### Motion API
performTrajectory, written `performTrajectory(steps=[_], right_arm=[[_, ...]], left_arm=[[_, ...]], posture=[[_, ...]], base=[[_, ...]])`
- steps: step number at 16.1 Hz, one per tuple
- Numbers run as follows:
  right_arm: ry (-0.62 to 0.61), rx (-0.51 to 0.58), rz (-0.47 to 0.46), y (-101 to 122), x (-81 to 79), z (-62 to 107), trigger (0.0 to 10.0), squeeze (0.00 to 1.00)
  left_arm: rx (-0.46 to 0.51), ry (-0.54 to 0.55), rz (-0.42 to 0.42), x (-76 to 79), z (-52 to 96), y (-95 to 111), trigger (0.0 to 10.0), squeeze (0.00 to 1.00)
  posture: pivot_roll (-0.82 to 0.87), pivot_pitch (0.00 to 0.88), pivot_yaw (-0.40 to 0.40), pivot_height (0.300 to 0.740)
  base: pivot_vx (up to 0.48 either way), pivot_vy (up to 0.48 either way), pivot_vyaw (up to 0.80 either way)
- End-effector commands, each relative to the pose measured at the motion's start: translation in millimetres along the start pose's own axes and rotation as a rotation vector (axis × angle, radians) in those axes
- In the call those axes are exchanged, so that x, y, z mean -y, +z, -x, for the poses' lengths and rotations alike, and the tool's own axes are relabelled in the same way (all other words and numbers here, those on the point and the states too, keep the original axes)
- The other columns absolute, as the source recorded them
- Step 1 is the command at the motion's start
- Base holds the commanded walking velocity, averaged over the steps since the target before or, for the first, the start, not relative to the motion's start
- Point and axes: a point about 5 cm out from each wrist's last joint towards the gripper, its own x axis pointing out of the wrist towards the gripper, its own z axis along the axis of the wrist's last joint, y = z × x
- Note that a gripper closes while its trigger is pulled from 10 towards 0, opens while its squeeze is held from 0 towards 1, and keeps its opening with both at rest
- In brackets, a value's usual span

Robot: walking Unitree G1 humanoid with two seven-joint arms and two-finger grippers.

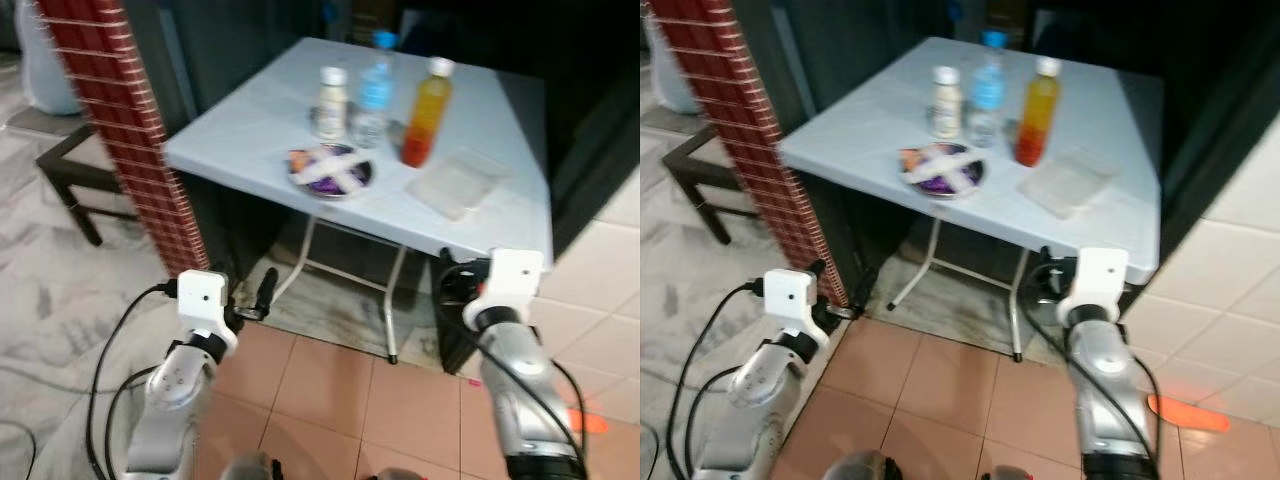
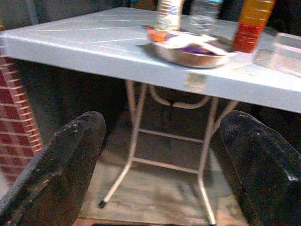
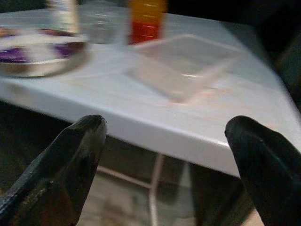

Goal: Restocking fridge

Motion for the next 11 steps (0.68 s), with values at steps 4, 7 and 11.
performTrajectory(steps=[4, 7, 11], right_arm=[[-0.032, 0.014, -0.012, 3.5, 3.9, -2.9, 10.0, 0.00], [-0.004, -0.013, -0.044, -0.9, -0.4, -2.1, 10.0, 0.00], [-0.031, -0.033, 0.071, -3.9, -1.1, -4.6, 10.0, 0.00]], left_arm=[[0.015, -0.008, -0.012, -0.8, -1.5, 3.3, 10.0, 0.00], [0.017, 0.016, 0.007, -7.7, -6.0, 7.8, 10.0, 0.00], [-0.038, 0.007, -0.081, -15.3, -1.2, -0.1, 10.0, 0.00]], posture=[[0.00, 0.019, 0.014, 0.740], [0.01, 0.016, 0.010, 0.740], [0.01, 0.015, 0.013, 0.740]], base=[[0.000, 0.472, 0.00], [0.000, 0.000, 0.00], [0.000, 0.000, 0.00]])
